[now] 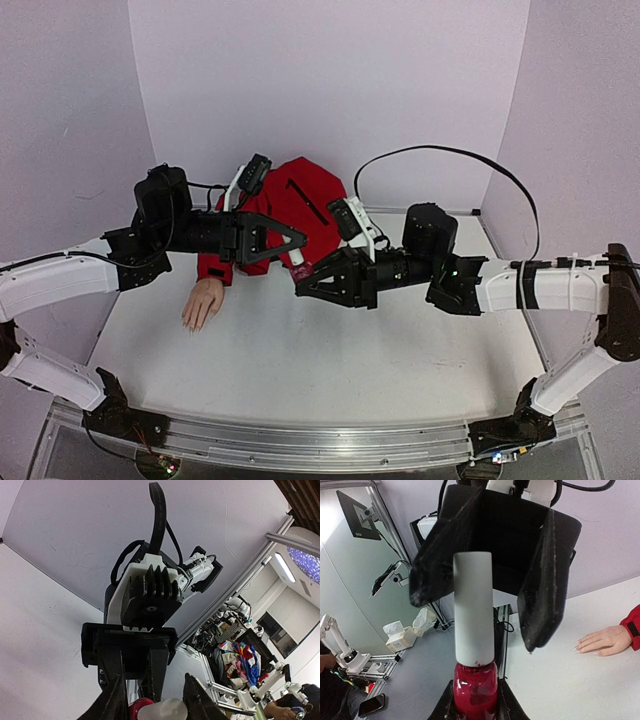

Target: Paint the nails

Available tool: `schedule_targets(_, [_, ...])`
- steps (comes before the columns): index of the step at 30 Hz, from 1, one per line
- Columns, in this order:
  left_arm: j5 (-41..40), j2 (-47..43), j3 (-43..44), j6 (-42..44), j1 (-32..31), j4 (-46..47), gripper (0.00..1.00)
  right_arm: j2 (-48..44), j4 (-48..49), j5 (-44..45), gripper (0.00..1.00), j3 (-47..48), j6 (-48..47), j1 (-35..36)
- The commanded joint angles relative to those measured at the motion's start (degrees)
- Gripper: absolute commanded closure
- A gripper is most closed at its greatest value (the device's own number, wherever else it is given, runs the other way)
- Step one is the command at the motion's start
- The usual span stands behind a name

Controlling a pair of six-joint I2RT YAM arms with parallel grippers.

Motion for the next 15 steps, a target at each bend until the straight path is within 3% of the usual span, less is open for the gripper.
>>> schedule_targets(1, [-1.5, -0.6, 0.1, 0.7, -0.1, 3.4, 0.67, -0.6, 4.8, 1.2, 1.00, 2.7, -0.8, 0.3])
schedule_targets(4, [-3.8, -0.1, -0.3, 1.4, -0.2, 2.3, 0.77, -1.6, -0.9, 9.1, 1.00, 2.7, -4.8, 0.3])
schedule_targets(6, [-7.2, -0.2, -0.5, 2.2, -0.2, 0.4, 0.84, -2.6, -6.1, 20.8, 1.00, 2.8, -8.2, 0.8])
schedule_targets(8, [-12.3, -0.4, -0.4, 3.3, -0.2, -4.4, 0.88, -2.6, -13.0, 42.6, 1.00, 4.4, -13.9, 4.5])
schedule_targets(11, [-22.5, -0.1, 0.4, 3.3, -0.2, -12.5, 0.97, 2.0, -14.9, 84.2, 1.00, 7.9, -22.9, 13.2])
schedule_targets(12, [-24.8, 0.8, 0.9, 3.2, -0.2, -14.7, 0.98, 4.1, -13.6, 90.9, 1.00, 8.8, -25.9, 14.4])
schedule_targets(13, [-25.8, 1.3, 1.6, 3.3, -0.2, -16.3, 1.00, 5.6, -12.5, 94.2, 1.00, 9.6, -27.2, 14.9])
schedule_targets(15, [-26.2, 2.6, 2.5, 2.9, -0.2, -17.5, 1.00, 6.8, -11.7, 91.0, 1.00, 10.1, -27.1, 14.9])
